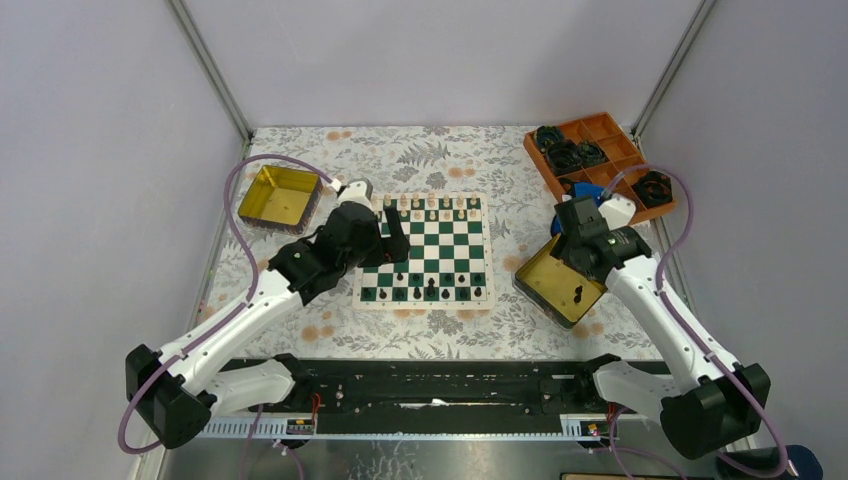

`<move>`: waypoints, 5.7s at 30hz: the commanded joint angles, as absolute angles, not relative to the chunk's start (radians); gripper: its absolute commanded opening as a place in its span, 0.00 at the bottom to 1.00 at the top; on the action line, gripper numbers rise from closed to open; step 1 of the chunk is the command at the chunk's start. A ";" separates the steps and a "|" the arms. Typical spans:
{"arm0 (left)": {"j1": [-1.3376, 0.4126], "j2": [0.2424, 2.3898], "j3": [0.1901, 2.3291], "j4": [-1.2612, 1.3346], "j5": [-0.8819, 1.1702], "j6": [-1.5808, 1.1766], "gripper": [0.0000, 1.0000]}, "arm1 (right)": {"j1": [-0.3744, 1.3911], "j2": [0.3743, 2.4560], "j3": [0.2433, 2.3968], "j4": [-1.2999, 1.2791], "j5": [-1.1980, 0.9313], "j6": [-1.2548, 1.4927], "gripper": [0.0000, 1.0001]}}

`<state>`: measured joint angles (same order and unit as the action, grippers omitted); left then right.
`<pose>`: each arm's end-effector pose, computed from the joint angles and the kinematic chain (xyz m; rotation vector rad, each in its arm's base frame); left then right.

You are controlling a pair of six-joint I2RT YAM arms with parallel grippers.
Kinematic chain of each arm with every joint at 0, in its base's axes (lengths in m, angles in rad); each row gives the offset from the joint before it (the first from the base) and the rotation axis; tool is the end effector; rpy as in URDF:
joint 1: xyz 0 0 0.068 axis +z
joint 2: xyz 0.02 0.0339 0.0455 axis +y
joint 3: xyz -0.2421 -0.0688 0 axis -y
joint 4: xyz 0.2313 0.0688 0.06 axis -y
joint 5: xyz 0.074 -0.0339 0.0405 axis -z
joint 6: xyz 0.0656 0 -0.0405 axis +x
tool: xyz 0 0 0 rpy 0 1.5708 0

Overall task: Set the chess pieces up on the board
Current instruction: Pick up the chess piece from the storage box, then place the chess piece on the chessboard.

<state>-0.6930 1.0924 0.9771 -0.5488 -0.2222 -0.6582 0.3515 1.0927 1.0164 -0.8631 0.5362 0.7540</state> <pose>0.2046 -0.1511 0.2764 -0.0834 2.2599 -0.4914 0.2188 0.0446 0.2654 0.6714 2.2440 -0.1454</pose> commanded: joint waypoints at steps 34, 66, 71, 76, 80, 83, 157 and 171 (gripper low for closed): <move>-0.693 1.147 0.913 -0.435 -0.174 -0.531 0.99 | 0.078 1.265 0.751 -0.592 0.318 0.704 0.56; -0.693 1.147 0.879 -0.431 -0.168 -0.543 0.99 | 0.014 1.348 0.711 -0.500 0.301 0.671 0.36; -0.693 1.148 0.874 -0.426 -0.166 -0.546 0.99 | 0.008 1.352 0.706 -0.492 0.301 0.665 0.32; -0.693 1.147 0.871 -0.423 -0.164 -0.548 0.99 | 0.006 1.358 0.709 -0.491 0.296 0.659 0.21; -0.693 1.147 0.868 -0.423 -0.161 -0.550 0.99 | 0.006 1.364 0.713 -0.491 0.294 0.657 0.20; -0.693 1.146 0.867 -0.423 -0.161 -0.551 0.99 | 0.006 1.361 0.714 -0.493 0.291 0.654 0.12; -0.693 0.727 1.167 -0.805 -0.338 -0.675 0.99 | 1.017 2.283 2.118 -0.891 0.204 0.494 0.00; -0.693 0.729 1.160 -0.805 -0.315 -0.706 0.99 | 1.033 2.345 2.120 -0.861 0.139 0.472 0.00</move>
